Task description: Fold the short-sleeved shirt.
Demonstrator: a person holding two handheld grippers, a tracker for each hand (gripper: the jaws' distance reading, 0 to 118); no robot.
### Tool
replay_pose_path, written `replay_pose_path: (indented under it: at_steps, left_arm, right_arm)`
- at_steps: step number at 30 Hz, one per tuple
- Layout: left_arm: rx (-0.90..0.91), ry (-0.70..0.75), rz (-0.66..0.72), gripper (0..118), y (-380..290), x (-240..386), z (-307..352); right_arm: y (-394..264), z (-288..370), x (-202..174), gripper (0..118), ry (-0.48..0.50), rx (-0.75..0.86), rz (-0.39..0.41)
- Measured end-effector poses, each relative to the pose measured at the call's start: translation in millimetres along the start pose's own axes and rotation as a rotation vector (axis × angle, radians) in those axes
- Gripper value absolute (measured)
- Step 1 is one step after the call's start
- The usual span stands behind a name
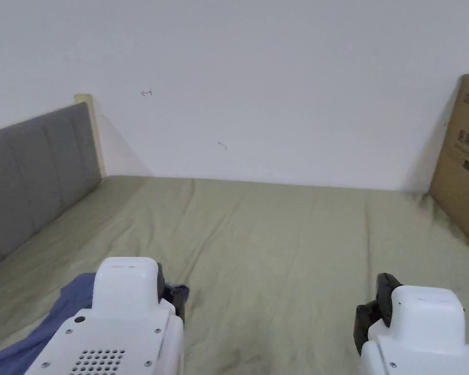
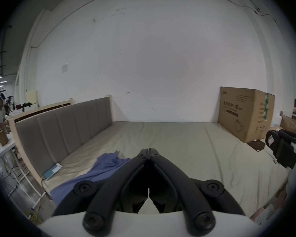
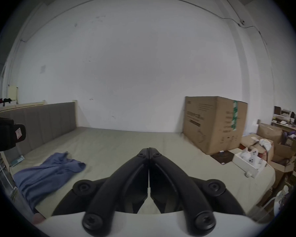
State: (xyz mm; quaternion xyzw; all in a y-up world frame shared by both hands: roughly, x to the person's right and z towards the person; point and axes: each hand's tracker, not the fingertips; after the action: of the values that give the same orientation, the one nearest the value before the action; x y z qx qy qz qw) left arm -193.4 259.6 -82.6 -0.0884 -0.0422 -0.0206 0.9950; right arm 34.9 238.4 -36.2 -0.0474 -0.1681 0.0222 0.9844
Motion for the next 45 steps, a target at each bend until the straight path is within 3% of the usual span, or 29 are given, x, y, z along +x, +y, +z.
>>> replay_pose_path:
  at_steps: [2,5,9,13,16,20,26,30,33,34,35,37,39,45]
  left_arm:
    - [-0.001,0.038,0.023,0,2,-17,5]
    - [0.011,0.128,0.030,0,5,-43,14]
    - [0.004,0.249,0.052,0,7,-81,28]
    - [-0.017,0.369,0.073,0,2,-114,40]
    - [-0.060,0.414,0.110,0,-5,-134,41]
    - [-0.161,0.416,0.123,0,-21,-151,20]
    - [-0.389,0.324,0.188,0,-86,-171,-67]
    - [-0.620,0.281,0.219,0,-139,-186,-135]
    - [-0.677,0.266,0.137,0,-150,-188,-169]
    - [-0.685,0.255,0.146,10,-148,-191,-179]
    - [-0.687,0.249,0.162,28,-143,-195,-189]
    - [-0.676,0.221,0.178,86,-137,-198,-203]
    - [-0.659,0.214,0.172,118,-134,-197,-223]
    - [-0.751,0.122,0.169,118,-151,-179,-280]
  right_arm:
    - [4,-3,-19,0,0.050,0.019,0.032]
    - [12,-10,-49,0,0.182,-0.002,-0.019]
    - [13,-12,-98,0,0.338,0.000,0.037]
    - [9,-9,-135,0,0.494,-0.051,0.022]
    - [9,-2,-155,0,0.524,-0.056,0.071]
    - [7,-2,-164,0,0.544,-0.092,0.056]
    - [-7,-18,-165,0,0.489,-0.106,0.086]
    - [-15,-30,-168,0,0.528,-0.189,0.068]
    - [-22,-37,-174,0,0.521,-0.209,0.109]
    - [-25,-40,-175,0,0.521,-0.215,0.108]
    - [-26,-45,-174,0,0.530,-0.233,0.099]
    - [-29,-53,-174,0,0.539,-0.270,0.078]
    - [-31,-58,-175,0,0.534,-0.292,0.069]
    - [-43,-75,-176,0,0.497,-0.353,0.106]
